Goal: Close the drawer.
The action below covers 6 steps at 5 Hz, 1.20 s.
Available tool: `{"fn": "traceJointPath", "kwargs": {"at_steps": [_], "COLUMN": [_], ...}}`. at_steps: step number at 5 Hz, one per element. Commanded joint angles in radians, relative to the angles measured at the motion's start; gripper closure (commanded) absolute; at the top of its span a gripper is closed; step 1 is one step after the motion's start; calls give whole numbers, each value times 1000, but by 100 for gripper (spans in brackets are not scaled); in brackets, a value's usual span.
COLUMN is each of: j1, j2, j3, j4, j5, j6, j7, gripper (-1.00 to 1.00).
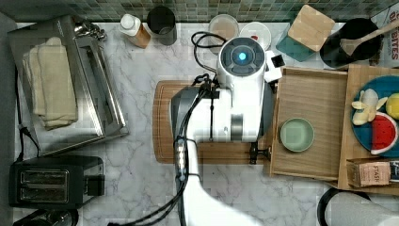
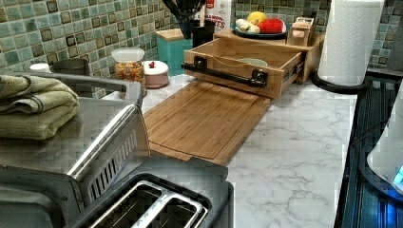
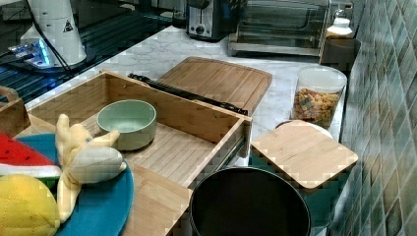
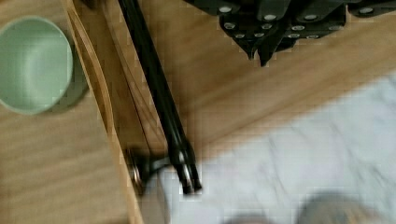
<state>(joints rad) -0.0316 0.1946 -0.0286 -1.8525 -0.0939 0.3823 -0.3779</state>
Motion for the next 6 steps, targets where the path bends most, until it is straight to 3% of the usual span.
{"fn": "traceJointPath", "kwargs": {"at_steps": [1,2,4,6], "j1": [36,37,25,-7], "j2": [99,107,110,121], "j3": [14,8,-14,-5], "j4": [9,8,-103,-126], "j5": [-77,-68,-126,-124], "j6": [97,110,332,333], "j7": [-29,-45,-94,-148], "gripper": [100,100,100,100]}}
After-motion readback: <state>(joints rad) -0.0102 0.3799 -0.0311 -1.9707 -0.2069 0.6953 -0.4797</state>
